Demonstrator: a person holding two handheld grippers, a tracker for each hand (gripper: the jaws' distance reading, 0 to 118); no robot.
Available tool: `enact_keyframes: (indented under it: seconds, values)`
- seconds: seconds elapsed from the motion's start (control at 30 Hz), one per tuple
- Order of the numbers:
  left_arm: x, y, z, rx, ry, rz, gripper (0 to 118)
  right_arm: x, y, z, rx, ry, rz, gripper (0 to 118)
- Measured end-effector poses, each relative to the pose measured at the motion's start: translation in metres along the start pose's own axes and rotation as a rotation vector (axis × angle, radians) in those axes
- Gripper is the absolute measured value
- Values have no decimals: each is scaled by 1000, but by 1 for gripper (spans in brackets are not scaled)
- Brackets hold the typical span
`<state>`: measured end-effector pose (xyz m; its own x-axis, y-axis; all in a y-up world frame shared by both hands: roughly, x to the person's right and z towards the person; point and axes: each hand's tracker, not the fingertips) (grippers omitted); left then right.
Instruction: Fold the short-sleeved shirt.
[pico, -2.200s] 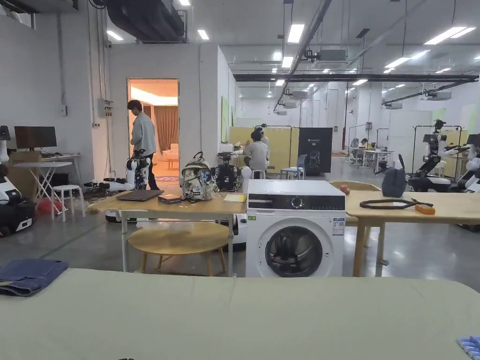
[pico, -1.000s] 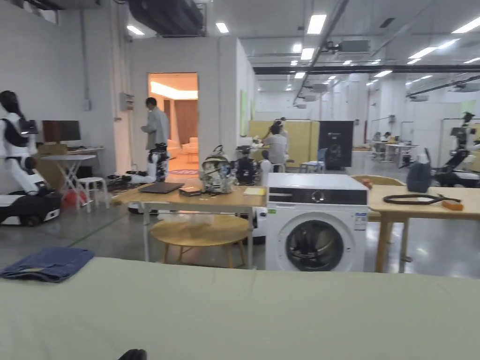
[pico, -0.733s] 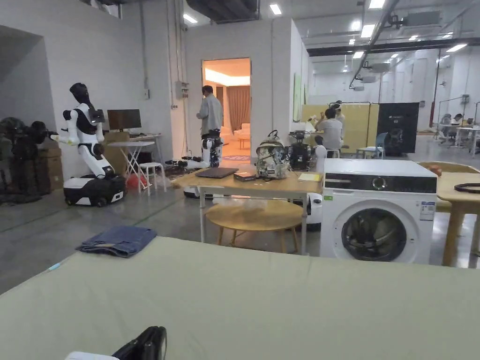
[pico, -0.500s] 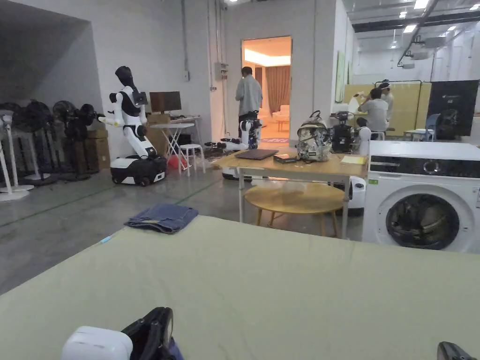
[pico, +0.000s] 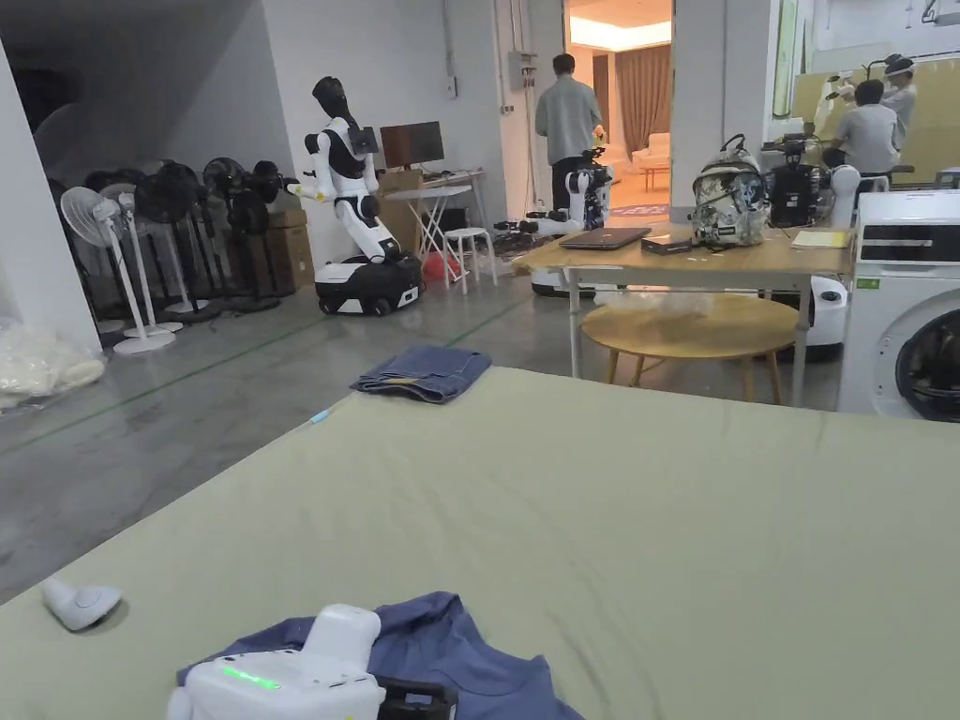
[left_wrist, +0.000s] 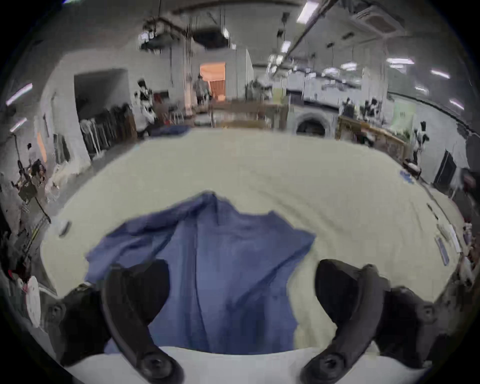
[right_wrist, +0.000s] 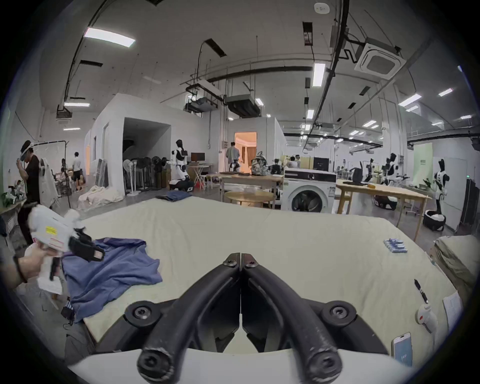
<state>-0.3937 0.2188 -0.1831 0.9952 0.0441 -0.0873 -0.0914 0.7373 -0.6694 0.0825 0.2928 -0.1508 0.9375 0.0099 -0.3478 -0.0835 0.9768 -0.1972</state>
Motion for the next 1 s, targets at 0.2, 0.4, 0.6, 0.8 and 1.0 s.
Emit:
enact_keyframes:
  seconds: [0.2,0.4,0.6,0.8,1.0]
  values:
    - [-26,-9,-105,-252,77,42,76,21,-15,3,-70,-56,-9,0]
    - [-20,-4,-87,-194,29,44,0,38,-28,0,-120,-79,-71,0]
    - [-39,13,-73,-77,-80,342,0,47,-30,4,-124,-74,-111,0]
    - [-27,139,32,268,-65,246,0,68,-28,17,-88,-105,-170,0]
    - [88,208,46,325,-192,-54,0,88,-26,38,-53,-163,-262,0]
